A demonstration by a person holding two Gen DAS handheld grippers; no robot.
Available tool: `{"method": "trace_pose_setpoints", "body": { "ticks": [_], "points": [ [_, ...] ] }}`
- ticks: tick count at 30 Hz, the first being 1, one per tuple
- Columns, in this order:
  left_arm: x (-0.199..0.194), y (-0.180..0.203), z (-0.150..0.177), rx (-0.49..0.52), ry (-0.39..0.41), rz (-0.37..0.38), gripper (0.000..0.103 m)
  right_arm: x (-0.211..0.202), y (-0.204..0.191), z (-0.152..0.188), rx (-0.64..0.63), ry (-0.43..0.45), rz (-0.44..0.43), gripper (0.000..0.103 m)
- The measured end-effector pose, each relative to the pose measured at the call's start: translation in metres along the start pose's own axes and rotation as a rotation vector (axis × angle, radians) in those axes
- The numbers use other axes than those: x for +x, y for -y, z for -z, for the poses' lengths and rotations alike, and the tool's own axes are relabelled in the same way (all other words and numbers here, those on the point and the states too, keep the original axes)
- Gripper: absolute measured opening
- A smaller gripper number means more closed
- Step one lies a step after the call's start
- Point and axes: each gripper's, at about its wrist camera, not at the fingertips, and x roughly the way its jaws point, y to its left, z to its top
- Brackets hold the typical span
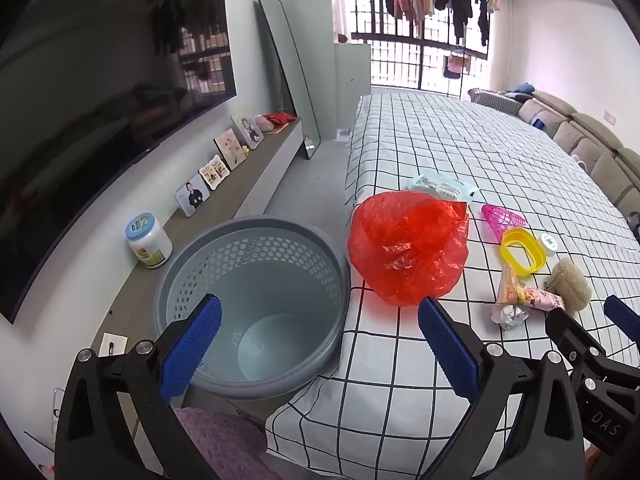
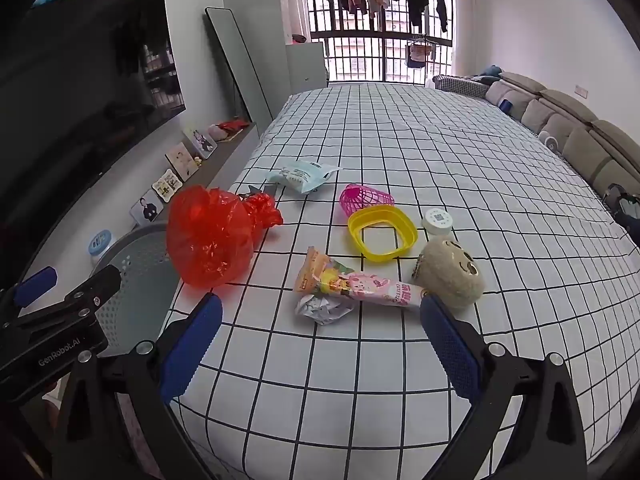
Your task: Collect trash
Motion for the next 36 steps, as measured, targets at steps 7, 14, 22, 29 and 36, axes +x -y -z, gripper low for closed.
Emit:
{"method": "trace_pose_setpoints", "body": {
  "ticks": [7,14,22,29,36],
  "points": [
    [0.0010,0.0006,-0.0018,0.000,-0.001,0.002,0.097,-0.0036,0.0016,-0.0026,0.000,0.003,0.003,0.095],
    [0.0010,-0.0001,-0.0003,0.000,0.006,0.002,0.097,-0.0062,0.0014,-0.0006,0.000,0.007,-0.001,0.095],
    [0.0005,-0.0001,0.0002,0.001,0.008,0.001,0.097,-0.0068,0.0012,-0.0007,0.003,0.009,-0.006,0.095],
    [0.0000,0.0020,0.0012,0.002,0.009,0.002,0.097,-0.0062,0.0023,-0.0010,0.006,0.007,-0.014,0.095],
    [-0.0008,0.0014,0.0012,0.003,0.008,0.001,0.097,-0.0057,0.0022,-0.0005,0.006,0.008,-0.017,0.095]
  ]
}}
